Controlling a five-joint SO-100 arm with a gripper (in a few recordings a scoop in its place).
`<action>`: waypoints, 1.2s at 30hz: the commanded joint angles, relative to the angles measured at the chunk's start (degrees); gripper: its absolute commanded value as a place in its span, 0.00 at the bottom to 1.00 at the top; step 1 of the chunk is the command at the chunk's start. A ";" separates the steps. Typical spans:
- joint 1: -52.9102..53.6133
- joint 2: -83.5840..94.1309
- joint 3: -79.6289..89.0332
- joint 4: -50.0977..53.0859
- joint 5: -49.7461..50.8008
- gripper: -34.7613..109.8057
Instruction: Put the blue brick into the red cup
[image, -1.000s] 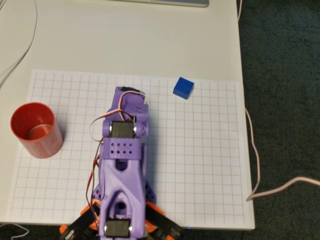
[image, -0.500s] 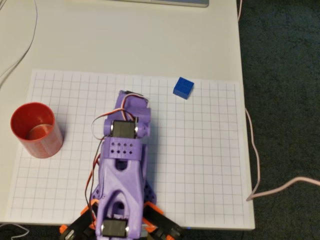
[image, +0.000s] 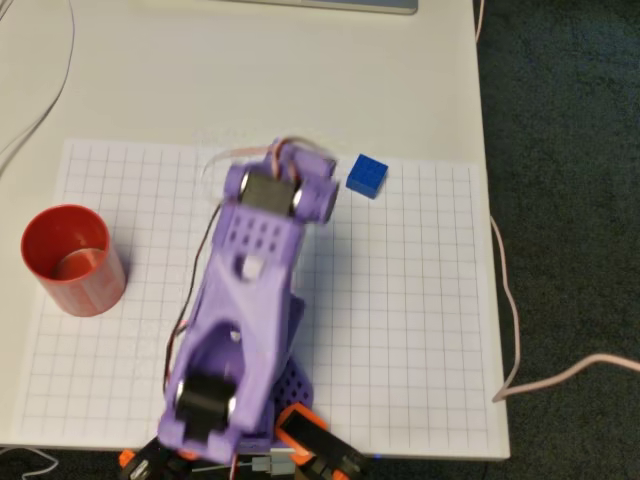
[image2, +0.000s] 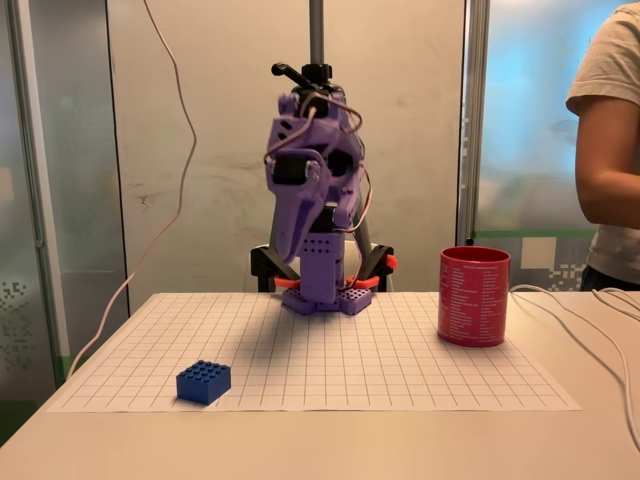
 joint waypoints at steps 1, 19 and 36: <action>1.85 -10.90 -15.56 1.93 -2.11 0.24; 8.35 -53.44 -35.42 -2.81 5.71 0.24; 6.06 -56.69 -28.30 -9.23 3.34 0.64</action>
